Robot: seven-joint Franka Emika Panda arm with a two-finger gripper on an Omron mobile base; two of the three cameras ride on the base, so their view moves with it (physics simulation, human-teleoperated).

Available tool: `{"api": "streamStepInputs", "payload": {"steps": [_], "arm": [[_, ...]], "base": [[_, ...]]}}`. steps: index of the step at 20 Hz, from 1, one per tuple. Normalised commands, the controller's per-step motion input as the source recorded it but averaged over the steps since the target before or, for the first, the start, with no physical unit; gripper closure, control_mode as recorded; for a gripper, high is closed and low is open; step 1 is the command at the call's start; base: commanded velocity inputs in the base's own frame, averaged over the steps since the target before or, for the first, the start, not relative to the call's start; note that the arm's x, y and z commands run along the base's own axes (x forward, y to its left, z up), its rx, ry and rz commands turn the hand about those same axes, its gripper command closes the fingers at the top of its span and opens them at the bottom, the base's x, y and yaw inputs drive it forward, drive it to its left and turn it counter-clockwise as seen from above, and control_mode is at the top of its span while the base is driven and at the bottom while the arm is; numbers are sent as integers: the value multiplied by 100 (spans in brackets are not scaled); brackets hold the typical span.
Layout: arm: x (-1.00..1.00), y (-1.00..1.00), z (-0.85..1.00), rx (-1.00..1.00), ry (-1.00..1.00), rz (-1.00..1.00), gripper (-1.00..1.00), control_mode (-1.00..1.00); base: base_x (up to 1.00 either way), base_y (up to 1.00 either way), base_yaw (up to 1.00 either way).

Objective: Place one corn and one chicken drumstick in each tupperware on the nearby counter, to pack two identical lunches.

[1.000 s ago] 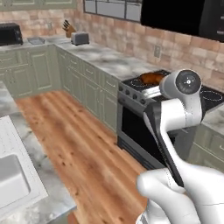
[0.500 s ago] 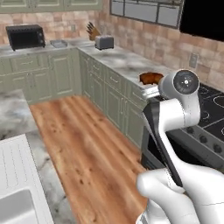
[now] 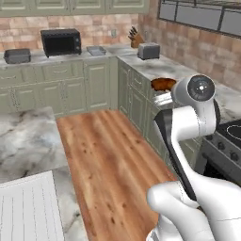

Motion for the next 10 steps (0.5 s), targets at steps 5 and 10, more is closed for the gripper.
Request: {"api": "streamStepInputs", "payload": {"steps": [5,10], "arm": [[0,0,0,0,0,0,100,100],[0,0,0,0,0,0,100,100]], "base": [[100,-6,25],[100,-15,16]]}}
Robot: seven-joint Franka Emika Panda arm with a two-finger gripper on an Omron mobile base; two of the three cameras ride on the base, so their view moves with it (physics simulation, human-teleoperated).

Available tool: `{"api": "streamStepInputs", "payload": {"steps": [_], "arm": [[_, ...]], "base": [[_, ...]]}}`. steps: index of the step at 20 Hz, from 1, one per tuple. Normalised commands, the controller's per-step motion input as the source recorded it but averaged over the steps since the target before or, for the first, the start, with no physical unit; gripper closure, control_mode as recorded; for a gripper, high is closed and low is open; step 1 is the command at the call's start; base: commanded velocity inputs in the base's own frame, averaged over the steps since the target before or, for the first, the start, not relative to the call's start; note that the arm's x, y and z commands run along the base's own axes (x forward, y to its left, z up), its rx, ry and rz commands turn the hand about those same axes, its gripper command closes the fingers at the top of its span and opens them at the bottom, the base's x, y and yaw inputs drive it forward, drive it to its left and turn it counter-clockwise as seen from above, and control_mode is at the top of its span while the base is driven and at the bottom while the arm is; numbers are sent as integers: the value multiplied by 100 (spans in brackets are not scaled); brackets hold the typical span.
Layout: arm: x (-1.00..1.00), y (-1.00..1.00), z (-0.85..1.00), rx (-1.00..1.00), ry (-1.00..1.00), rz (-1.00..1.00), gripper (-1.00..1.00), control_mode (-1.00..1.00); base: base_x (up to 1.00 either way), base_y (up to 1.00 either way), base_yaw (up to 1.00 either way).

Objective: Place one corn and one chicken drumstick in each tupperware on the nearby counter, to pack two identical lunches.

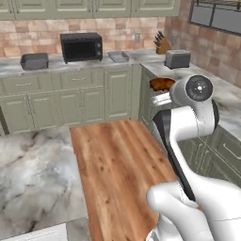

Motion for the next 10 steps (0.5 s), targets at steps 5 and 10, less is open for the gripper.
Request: {"api": "streamStepInputs", "payload": {"steps": [5,10], "arm": [[0,0,0,0,0,0,100,100],[0,0,0,0,0,0,100,100]], "base": [[100,-21,15],[100,-19,17]]}}
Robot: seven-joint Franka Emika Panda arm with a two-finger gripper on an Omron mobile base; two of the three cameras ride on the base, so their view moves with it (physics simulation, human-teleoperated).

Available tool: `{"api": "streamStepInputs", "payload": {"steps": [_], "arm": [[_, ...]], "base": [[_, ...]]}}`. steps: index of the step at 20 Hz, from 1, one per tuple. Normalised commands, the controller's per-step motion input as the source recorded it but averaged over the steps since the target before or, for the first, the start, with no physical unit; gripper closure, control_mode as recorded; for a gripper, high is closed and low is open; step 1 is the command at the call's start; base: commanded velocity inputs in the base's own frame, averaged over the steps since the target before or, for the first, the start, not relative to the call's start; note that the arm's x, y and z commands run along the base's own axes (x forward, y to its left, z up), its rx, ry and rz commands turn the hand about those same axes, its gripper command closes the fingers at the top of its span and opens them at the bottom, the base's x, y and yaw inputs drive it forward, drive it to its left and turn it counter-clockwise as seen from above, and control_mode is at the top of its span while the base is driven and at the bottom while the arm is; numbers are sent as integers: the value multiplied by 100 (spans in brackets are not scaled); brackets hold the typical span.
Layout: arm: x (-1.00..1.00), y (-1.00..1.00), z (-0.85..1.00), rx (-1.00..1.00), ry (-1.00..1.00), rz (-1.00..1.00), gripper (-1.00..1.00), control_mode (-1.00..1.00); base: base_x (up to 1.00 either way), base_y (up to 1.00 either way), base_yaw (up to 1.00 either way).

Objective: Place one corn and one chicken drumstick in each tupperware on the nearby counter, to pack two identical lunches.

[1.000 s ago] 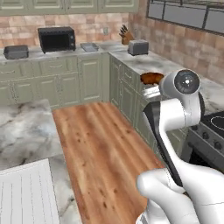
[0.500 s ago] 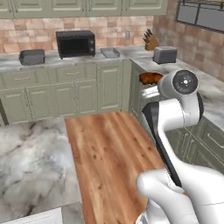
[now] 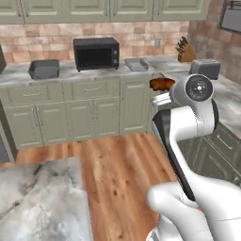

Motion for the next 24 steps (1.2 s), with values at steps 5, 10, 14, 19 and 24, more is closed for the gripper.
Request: {"api": "streamStepInputs", "payload": {"steps": [5,10,14,19,24], "arm": [[0,0,0,0,0,0,100,100],[0,0,0,0,0,0,100,100],[0,0,0,0,0,0,100,100],[0,0,0,0,0,0,100,100],[0,0,0,0,0,0,100,100]], "base": [[100,-14,12],[100,-2,7],[100,0,3],[100,2,1],[100,20,0]]}}
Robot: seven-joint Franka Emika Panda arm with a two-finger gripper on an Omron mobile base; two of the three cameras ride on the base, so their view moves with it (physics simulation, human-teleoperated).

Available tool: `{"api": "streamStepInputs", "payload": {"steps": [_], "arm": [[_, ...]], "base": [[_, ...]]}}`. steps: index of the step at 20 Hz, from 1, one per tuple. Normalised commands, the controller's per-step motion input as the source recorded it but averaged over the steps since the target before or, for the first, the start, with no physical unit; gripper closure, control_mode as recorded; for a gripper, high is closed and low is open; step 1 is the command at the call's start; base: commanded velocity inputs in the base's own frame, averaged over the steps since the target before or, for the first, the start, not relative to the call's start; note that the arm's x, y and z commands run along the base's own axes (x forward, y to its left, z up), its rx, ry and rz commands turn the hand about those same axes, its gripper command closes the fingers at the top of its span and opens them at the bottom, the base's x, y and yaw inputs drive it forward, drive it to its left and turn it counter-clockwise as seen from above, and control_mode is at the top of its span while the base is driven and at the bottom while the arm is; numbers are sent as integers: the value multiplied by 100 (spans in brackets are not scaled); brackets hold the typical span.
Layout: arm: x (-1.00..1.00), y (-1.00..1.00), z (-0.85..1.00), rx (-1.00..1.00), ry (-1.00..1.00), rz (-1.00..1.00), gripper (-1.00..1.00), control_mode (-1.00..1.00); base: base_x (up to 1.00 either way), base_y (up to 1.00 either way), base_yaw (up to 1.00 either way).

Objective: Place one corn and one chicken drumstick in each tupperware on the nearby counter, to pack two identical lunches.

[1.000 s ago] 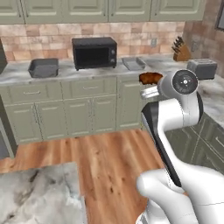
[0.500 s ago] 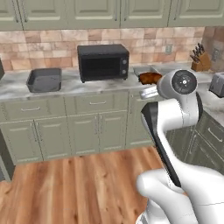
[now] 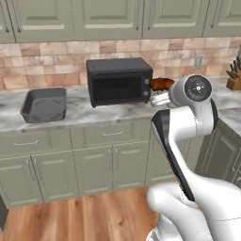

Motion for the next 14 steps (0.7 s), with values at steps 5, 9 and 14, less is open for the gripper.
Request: {"api": "streamStepInputs", "payload": {"steps": [5,9,14], "arm": [[0,0,0,0,0,0,100,100],[0,0,0,0,0,0,100,100],[0,0,0,0,0,0,100,100]], "base": [[100,45,0],[89,74,0],[47,100,0]]}}
